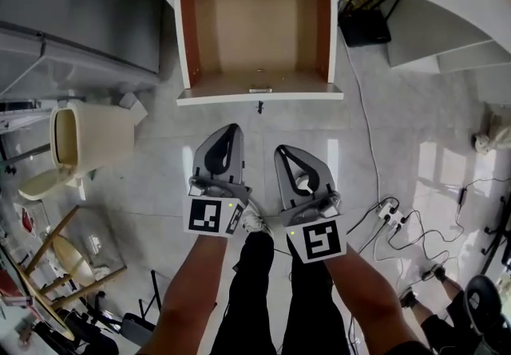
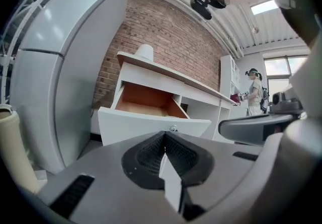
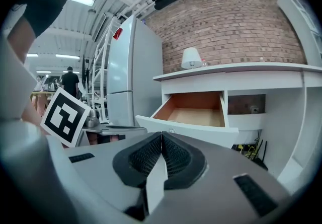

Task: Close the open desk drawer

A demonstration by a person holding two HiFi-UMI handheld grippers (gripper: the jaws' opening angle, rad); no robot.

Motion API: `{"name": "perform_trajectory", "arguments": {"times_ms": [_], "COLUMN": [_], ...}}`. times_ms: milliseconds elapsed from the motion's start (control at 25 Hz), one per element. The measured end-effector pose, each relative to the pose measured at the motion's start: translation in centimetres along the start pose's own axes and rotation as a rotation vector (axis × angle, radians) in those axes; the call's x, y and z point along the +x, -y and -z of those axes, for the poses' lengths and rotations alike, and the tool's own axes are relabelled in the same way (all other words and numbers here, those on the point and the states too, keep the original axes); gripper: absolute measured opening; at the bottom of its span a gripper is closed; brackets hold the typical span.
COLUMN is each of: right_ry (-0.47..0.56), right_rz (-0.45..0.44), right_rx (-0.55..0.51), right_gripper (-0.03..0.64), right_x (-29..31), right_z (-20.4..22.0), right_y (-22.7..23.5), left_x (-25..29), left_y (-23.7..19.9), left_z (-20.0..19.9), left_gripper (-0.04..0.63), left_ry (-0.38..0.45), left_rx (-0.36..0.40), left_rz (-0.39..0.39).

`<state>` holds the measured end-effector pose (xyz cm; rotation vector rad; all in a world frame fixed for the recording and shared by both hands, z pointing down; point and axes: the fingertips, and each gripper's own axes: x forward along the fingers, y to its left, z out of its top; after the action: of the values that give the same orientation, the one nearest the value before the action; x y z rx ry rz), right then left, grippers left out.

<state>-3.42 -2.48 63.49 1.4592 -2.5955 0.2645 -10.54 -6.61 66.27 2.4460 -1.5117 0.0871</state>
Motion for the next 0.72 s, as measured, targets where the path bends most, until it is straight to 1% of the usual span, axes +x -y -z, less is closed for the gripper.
{"name": "perform_trajectory", "arguments": {"times_ms": [120, 240, 320, 400, 440, 480, 520, 640, 720], "right_ry": [0.004, 0.005, 0.001, -0.002, -0.005, -0.009, -0.013, -0.017, -0.018], "right_rz": [0.016, 0.025, 0.03, 0.035, 0.037, 0.04, 0.042, 0.05, 0.053], "right_rx": [0.021, 0.013, 0.009, 0.009, 0.011, 0.012, 0.014, 0.026, 0.034], "right_gripper": [0.028, 0.028, 0.028, 0.028, 0.028, 0.028, 0.028, 0.028, 0.028], "right_x": [0.6, 0.9, 1.0, 1.1, 1.1, 1.1, 1.1, 1.1, 1.2], "right_z": [0.0, -0.2, 0.0, 0.3, 0.5, 0.7, 1.0, 1.6, 1.8], "right_y": [0.3, 0.6, 0.8, 1.1, 1.2, 1.3, 1.4, 1.6, 1.7], "left_x": [1.1, 2.1, 2.7, 3.2, 3.5, 3.8, 4.1, 4.9, 5.4], "left_y": [-1.1, -0.8, -0.5, -0.8, -1.0, -1.4, -1.8, -3.2, -3.6], "left_z": [0.8, 1.5, 2.1, 2.7, 3.2, 3.7, 4.2, 5.3, 5.7], "left_gripper": [0.008, 0.008, 0.009, 0.011, 0.025, 0.068, 0.086, 0.089, 0.094], "left_ry": [-0.002, -0.002, -0.003, -0.002, -0.001, -0.001, -0.002, 0.006, 0.016], "left_rx": [-0.082, -0.155, -0.219, -0.304, -0.352, -0.4, -0.448, -0.583, -0.674], "left_rz": [0.003, 0.05, 0.078, 0.088, 0.089, 0.088, 0.085, 0.085, 0.122]}}
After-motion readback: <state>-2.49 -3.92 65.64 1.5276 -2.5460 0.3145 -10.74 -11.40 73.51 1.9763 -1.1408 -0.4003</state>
